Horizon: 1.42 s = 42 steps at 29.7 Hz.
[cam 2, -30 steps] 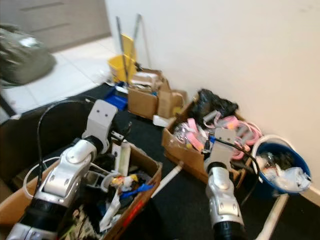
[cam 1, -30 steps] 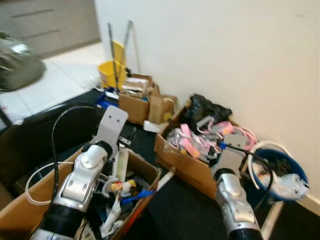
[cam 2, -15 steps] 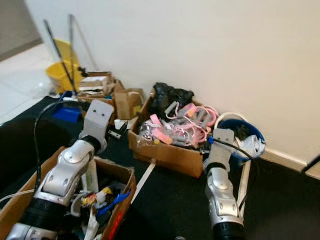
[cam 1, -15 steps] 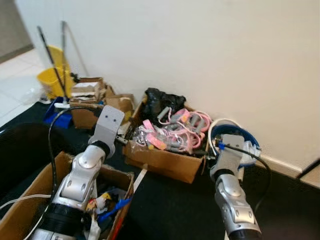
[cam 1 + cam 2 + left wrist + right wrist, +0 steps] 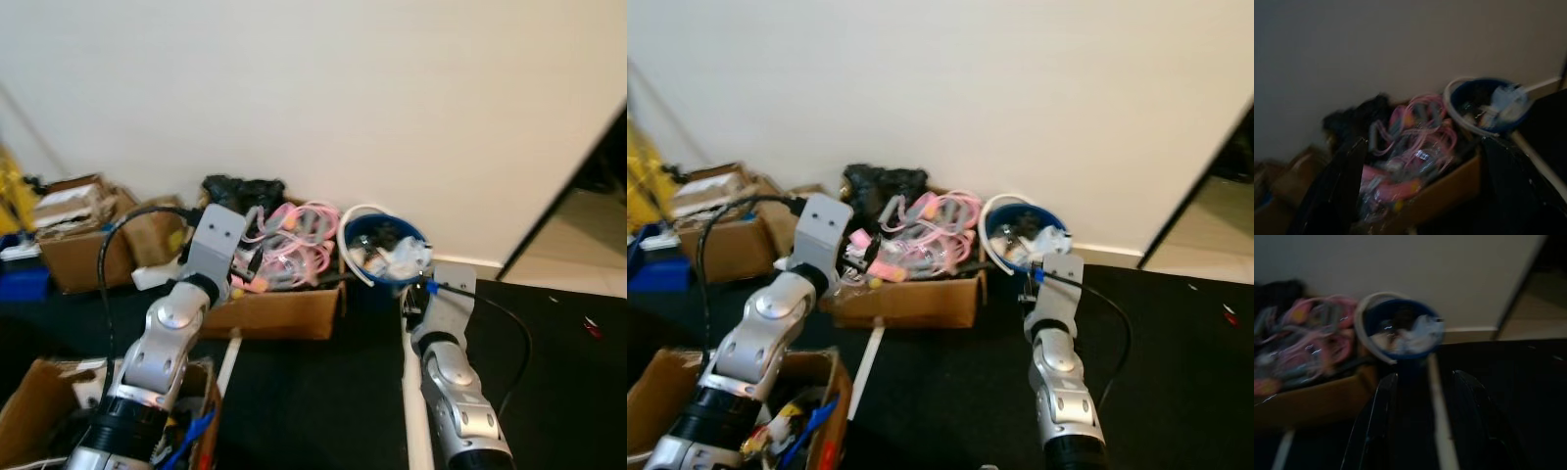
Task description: Picking trash to rubbish bin
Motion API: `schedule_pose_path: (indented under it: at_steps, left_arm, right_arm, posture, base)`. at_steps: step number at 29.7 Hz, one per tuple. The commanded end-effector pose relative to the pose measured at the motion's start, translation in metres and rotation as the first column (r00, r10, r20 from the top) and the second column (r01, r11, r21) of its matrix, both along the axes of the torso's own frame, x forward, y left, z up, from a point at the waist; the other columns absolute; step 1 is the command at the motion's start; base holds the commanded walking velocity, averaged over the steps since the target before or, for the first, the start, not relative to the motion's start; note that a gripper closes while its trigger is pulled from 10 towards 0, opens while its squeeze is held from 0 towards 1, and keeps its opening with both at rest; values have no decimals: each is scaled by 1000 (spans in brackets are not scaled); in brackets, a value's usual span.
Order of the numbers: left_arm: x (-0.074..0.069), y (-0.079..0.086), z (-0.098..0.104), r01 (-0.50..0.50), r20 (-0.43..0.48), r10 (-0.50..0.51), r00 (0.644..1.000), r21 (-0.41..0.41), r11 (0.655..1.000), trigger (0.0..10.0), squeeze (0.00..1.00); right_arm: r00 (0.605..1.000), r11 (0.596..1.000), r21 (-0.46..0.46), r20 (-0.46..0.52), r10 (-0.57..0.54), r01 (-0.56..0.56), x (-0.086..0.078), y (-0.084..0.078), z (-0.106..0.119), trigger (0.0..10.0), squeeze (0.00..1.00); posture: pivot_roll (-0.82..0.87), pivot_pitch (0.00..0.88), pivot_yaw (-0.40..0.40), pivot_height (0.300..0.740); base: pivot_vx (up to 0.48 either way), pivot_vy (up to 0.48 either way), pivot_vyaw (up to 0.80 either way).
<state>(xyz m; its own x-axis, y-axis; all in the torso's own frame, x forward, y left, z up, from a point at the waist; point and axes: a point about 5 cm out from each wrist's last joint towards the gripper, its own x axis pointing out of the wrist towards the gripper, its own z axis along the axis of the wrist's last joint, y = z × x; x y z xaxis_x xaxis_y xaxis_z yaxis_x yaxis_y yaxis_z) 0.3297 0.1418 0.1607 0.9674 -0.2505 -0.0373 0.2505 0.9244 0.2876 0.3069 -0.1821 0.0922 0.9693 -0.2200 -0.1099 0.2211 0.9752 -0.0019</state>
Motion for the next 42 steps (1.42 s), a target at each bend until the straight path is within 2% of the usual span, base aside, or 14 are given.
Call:
schedule_pose_path:
  at_steps: [1, 31, 42]
  left_arm:
    - [0, 2, -5, -4, -15, 4, 1000, 4, 1000, 10000, 0]
    - [-1, 5, -5, -12, -8, 12, 1000, 13, 1000, 10000, 0]
    - [0, 5, -6, -22, -12, 22, 1000, 8, 1000, 10000, 0]
  right_arm:
    - [1000, 1000, 10, -21, -6, 6, -2, 1, -4, 10000, 0]
    - [1000, 1000, 14, -16, -17, 17, -1, 3, -4, 10000, 0]
    - [999, 999, 20, -31, -42, 42, -5, -3, -7, 10000, 0]
  posture:
    - [2, 101, 41, 740]
    - [6, 90, 46, 740]
    - [-2, 106, 49, 740]
  base:
    - [0, 0, -800]
    - [0, 0, -800]
    - [0, 0, -800]
